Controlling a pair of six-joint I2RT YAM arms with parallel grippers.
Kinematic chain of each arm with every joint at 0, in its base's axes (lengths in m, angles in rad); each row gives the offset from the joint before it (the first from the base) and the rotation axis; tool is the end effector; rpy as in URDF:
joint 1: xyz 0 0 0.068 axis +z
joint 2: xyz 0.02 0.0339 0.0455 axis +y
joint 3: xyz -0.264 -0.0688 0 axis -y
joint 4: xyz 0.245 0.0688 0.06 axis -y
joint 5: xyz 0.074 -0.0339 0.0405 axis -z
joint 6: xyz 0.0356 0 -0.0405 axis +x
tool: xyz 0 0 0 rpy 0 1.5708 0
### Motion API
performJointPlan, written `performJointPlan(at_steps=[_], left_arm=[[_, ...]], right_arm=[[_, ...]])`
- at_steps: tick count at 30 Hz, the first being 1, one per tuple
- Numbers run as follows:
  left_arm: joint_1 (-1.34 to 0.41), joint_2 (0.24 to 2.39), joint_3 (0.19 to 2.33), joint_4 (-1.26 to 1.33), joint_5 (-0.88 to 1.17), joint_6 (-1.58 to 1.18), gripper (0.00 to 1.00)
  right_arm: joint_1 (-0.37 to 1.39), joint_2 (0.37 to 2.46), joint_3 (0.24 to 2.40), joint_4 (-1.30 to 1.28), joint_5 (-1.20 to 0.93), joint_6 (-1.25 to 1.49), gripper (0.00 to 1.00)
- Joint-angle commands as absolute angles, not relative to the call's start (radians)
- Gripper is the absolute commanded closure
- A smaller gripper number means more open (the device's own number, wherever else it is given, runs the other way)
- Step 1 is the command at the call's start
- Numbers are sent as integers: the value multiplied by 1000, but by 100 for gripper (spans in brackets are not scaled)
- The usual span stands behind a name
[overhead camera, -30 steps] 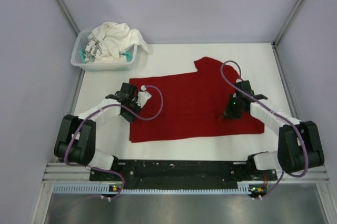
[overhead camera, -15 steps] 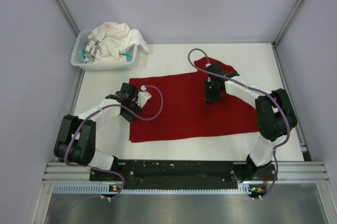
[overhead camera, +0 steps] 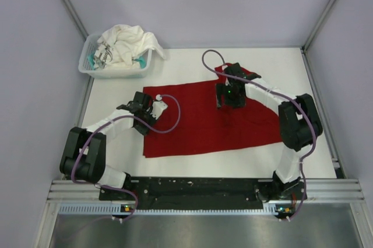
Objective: Fold and stack the t-shirts
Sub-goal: Fold the flattened tshirt in 1/3 of the way
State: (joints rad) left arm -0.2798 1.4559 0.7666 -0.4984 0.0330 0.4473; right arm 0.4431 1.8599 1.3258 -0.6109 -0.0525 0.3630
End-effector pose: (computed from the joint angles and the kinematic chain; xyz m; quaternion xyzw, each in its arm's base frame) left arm 0.2476 -0.0724 0.1646 0.3520 0.9163 -0.0002 0.1910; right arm 0.3443 0.1654 0.1937 -0.0447 0.9761 0.1064 0.1842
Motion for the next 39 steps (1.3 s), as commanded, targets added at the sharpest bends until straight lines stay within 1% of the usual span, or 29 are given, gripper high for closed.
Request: performJointPlan(at_steps=[1, 3, 4, 8, 11, 14, 17, 21, 23, 24, 26, 27, 28, 29, 30, 31, 35, 39], left_arm=[[-278, 1444, 775, -500, 20, 463, 70], [-278, 1411, 798, -524, 24, 477, 68], [-278, 1393, 808, -549, 32, 482, 67], [-279, 1327, 853, -665, 118, 500, 60], [-317, 1254, 827, -745, 221, 558, 50], [-429, 1163, 757, -785, 259, 617, 40], [-524, 1106, 658, -766, 227, 658, 37], [-538, 1121, 571, -691, 138, 670, 36], [-538, 1158, 551, -637, 95, 664, 36], [-540, 1190, 549, -611, 84, 657, 37], [-540, 1239, 552, -588, 75, 640, 39], [-540, 1262, 554, -583, 75, 632, 44], [-543, 1278, 552, -583, 77, 630, 56], [-543, 1291, 549, -586, 81, 630, 65], [-546, 1298, 543, -586, 87, 632, 77], [-546, 1298, 532, -584, 90, 632, 100], [-545, 1257, 526, -638, 83, 632, 100], [-546, 1134, 549, -739, 90, 646, 100]], right_arm=[[442, 1645, 1336, -621, 58, 318, 23], [401, 1557, 1248, -633, 171, 353, 23], [365, 1499, 1199, -643, 202, 380, 26], [142, 1314, 933, -640, 173, 507, 39], [22, 1200, 800, -630, 201, 555, 40], [-101, 1117, 718, -627, 198, 626, 40], [-170, 1065, 643, -606, 202, 692, 40], [-239, 1066, 572, -559, 212, 764, 42], [-267, 1106, 545, -525, 204, 790, 45], [-282, 1132, 540, -511, 187, 793, 49], [-308, 1176, 535, -499, 170, 805, 61], [-322, 1192, 534, -496, 163, 804, 73], [-345, 1193, 531, -497, 160, 808, 90], [-376, 1172, 513, -497, 149, 814, 96], [-411, 1139, 499, -497, 137, 821, 99], [-441, 1105, 482, -497, 118, 824, 100], [-514, 910, 440, -557, 45, 857, 100], [-515, 738, 457, -711, 81, 931, 100]])
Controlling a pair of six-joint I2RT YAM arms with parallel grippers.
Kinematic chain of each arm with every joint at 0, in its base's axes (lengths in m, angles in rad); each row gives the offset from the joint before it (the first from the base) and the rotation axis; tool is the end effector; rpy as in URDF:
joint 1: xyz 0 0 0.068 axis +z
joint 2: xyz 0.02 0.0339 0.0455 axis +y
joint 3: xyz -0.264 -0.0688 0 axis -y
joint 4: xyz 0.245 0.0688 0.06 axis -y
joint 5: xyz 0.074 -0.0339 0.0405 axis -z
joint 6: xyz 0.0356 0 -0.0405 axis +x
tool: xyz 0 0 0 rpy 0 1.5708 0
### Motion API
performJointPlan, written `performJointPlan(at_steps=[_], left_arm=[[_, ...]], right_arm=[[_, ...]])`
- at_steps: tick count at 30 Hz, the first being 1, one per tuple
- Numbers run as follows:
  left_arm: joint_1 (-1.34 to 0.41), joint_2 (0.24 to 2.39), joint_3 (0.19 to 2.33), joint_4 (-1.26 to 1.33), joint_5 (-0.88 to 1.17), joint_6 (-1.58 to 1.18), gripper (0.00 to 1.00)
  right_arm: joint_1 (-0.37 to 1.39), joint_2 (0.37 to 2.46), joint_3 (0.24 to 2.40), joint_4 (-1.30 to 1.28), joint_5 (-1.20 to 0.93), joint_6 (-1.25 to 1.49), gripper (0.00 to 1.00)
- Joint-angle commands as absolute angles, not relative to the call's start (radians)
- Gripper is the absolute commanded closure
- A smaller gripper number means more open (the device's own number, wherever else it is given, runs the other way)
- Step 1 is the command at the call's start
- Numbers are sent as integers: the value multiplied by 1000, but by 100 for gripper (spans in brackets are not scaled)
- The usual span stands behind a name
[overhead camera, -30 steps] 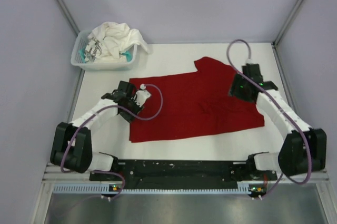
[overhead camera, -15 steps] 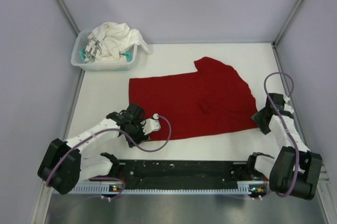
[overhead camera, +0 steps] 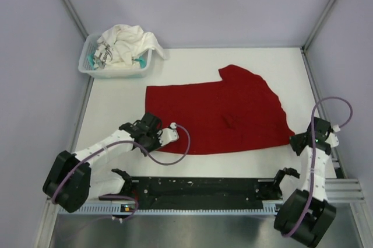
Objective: Fold and stack the t-shirts
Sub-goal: Fold the flattened tshirt in 1/3 of the way
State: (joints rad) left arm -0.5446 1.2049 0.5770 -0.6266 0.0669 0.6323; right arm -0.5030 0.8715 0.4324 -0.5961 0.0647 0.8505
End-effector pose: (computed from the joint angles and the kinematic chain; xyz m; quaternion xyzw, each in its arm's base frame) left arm 0.1640 -0.1021 0.1606 0.5522 0.8180 -0.0261 0.1587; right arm 0.1331 -0.0759 0.1715 0.6103 0.7461 0.0150 0.2659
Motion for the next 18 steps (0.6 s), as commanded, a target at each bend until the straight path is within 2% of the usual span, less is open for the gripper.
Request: performJointPlan(at_steps=[1, 8, 9, 10, 12, 13, 14, 15, 16, 18], left_arm=[[-546, 1105, 554, -768, 94, 650, 100], [-546, 1000, 560, -885, 130, 704, 100], [-545, 1006, 561, -893, 121, 712, 97], [-546, 1015, 568, -900, 115, 718, 85], [-545, 1032, 581, -916, 106, 732, 50], [-546, 1040, 600, -914, 95, 736, 38], [-546, 1048, 623, -910, 88, 735, 31], [-546, 1058, 662, -907, 89, 736, 29], [-546, 1075, 719, -908, 106, 736, 29], [-546, 1129, 864, -896, 173, 697, 29]], right_arm=[[-517, 707, 462, -744, 92, 952, 100], [-515, 643, 480, -952, 103, 1072, 100], [-515, 641, 485, -978, 101, 1078, 100], [-515, 640, 492, -1001, 106, 1081, 99], [-517, 624, 512, -1015, 109, 1069, 87], [-517, 617, 531, -1017, 113, 1062, 74], [-517, 608, 550, -1011, 123, 1051, 55], [-517, 601, 575, -990, 127, 1023, 43], [-515, 594, 593, -941, 108, 975, 36], [-509, 589, 615, -736, -72, 801, 35]])
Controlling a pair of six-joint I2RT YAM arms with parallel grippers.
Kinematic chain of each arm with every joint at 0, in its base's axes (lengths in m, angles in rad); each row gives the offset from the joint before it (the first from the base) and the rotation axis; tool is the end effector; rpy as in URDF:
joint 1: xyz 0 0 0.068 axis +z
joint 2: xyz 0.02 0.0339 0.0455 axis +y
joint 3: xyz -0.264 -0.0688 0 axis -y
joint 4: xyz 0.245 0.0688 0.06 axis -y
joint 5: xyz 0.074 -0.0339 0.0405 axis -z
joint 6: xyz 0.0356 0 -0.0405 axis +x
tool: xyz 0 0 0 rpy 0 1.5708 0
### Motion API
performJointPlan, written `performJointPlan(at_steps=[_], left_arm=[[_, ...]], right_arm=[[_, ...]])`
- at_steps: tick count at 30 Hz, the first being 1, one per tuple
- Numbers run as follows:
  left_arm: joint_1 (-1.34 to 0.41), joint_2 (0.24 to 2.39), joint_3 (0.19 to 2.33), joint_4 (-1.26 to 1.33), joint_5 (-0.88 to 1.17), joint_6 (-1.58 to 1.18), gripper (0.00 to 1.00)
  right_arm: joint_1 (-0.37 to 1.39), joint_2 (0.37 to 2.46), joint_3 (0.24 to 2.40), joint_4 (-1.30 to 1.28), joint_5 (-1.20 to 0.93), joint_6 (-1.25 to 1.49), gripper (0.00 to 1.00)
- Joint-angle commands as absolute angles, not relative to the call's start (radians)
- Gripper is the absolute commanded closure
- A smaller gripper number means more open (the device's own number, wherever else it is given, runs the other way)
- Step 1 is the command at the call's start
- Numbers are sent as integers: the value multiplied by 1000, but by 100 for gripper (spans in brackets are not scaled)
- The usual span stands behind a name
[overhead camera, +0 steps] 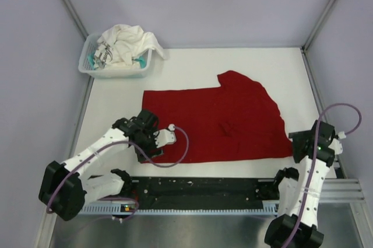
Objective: Fold and stack the t-shirts
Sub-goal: Fold the flattened tshirt in 1/3 of the way
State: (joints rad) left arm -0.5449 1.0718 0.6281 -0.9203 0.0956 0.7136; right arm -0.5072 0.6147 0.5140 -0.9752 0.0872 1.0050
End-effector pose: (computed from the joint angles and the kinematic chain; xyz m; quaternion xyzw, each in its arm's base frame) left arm 0.1378 -0.0875 0.1872 0.5887 0.8003 -0.0387 0.1067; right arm 0.0912 -0.0542 0.2045 0.6723 0.6974 0.0193 0.2476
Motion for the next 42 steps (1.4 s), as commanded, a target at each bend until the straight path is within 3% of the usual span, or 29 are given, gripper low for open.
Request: performJointPlan(at_steps=[1, 4, 5, 10, 14, 15, 16, 26, 30, 36, 42], left_arm=[[-546, 1164, 935, -881, 231, 671, 33], [-581, 1320, 1156, -853, 407, 569, 63], [-610, 1398, 1217, -838, 437, 565, 69], [-770, 1656, 1423, -689, 328, 535, 80], [-824, 1839, 1615, -649, 373, 451, 88], [-836, 1885, 1662, -641, 377, 421, 98], [-845, 1923, 1705, -637, 383, 393, 100], [-876, 2181, 1763, -610, 416, 324, 100], [-876, 2232, 1773, -632, 274, 357, 100], [-871, 2221, 1718, -588, 60, 394, 100], [-870, 2160, 1715, -581, 21, 403, 98]], right_arm=[[-493, 592, 626, -679, -136, 757, 37], [-381, 665, 652, -523, -239, 663, 61], [-295, 701, 663, -494, -236, 637, 67], [-20, 957, 719, -402, -248, 493, 100], [-6, 1168, 727, -307, -354, 476, 100], [-6, 1205, 720, -272, -365, 483, 100], [-6, 1241, 713, -243, -373, 486, 100], [-8, 1419, 698, -285, -135, 535, 100], [-38, 1442, 667, -302, -130, 545, 100], [-84, 1434, 627, -322, -132, 532, 100], [-117, 1411, 626, -345, -137, 522, 100]])
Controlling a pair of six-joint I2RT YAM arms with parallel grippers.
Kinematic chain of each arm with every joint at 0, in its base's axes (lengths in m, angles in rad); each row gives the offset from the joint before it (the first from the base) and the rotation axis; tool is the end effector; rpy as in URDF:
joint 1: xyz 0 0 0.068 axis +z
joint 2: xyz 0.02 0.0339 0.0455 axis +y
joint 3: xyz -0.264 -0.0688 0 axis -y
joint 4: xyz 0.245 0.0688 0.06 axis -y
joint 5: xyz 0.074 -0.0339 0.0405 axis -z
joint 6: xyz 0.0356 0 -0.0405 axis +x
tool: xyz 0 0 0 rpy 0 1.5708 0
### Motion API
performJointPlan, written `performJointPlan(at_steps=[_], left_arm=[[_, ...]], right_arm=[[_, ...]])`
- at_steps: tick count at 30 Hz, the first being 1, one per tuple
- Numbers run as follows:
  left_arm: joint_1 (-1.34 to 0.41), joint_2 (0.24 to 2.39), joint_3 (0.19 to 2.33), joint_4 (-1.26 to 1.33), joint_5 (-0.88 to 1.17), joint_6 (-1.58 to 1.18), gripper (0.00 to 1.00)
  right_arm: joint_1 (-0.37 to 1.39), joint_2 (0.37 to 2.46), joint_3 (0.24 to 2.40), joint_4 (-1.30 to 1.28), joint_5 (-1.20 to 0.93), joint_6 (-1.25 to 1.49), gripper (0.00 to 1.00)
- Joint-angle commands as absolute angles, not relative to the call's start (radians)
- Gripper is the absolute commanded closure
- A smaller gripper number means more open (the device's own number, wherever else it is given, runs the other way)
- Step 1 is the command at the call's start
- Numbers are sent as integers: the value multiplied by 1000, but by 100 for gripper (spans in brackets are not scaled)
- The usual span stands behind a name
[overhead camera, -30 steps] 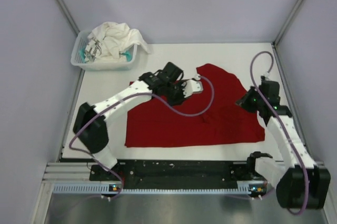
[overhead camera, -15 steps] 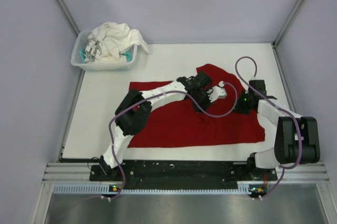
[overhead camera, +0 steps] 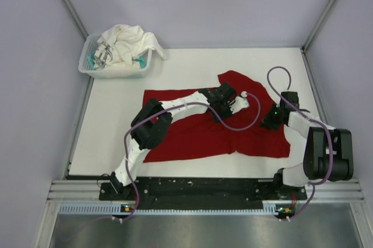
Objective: Fold and stack the t-shirts
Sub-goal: Fold the flattened tshirt in 1/3 of the way
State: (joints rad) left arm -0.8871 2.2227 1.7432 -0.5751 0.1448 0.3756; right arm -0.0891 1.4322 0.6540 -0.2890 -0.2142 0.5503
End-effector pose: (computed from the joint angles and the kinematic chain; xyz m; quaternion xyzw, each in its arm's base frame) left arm 0.2987 -0.3747 0.1686 0.5841 0.7676 -0.1321 0.2286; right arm 0.2523 -0.0149 0.1504 0.2773 0.9225 0.1574 0.2175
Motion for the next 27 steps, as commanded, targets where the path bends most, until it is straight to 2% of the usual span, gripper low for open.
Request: performJointPlan(at_steps=[1, 6, 10, 11, 12, 14, 15, 17, 19, 21, 23, 27], left_arm=[[-870, 2140, 1712, -584, 47, 410, 94], [-877, 2031, 1706, -670, 211, 462, 69], [-876, 1907, 1672, -744, 216, 483, 63], [-874, 1872, 1637, -759, 215, 511, 60], [-874, 1821, 1590, -771, 210, 534, 58], [-874, 1717, 1441, -785, 199, 589, 50], [-874, 1659, 1363, -791, 192, 610, 47], [-873, 1553, 1217, -805, 180, 664, 43], [-870, 1450, 1072, -807, 160, 702, 39], [-862, 1360, 941, -807, 135, 730, 35], [-854, 1286, 838, -813, 123, 741, 35], [-835, 1172, 697, -793, 68, 704, 35]], right_arm=[[-120, 1404, 629, -353, -130, 522, 100], [-121, 1338, 682, -416, -179, 486, 100], [-97, 1226, 774, -552, -128, 462, 100], [-97, 1188, 794, -587, -102, 468, 95], [-97, 1157, 811, -618, -75, 468, 85], [-107, 1094, 813, -661, -55, 492, 37], [-123, 1063, 807, -681, -46, 517, 24], [-173, 1011, 790, -744, -5, 607, 5], [-239, 954, 758, -787, 15, 662, 1], [-322, 924, 704, -798, -53, 712, 2], [-394, 919, 645, -808, -122, 756, 7], [-465, 978, 542, -818, -124, 833, 20]])
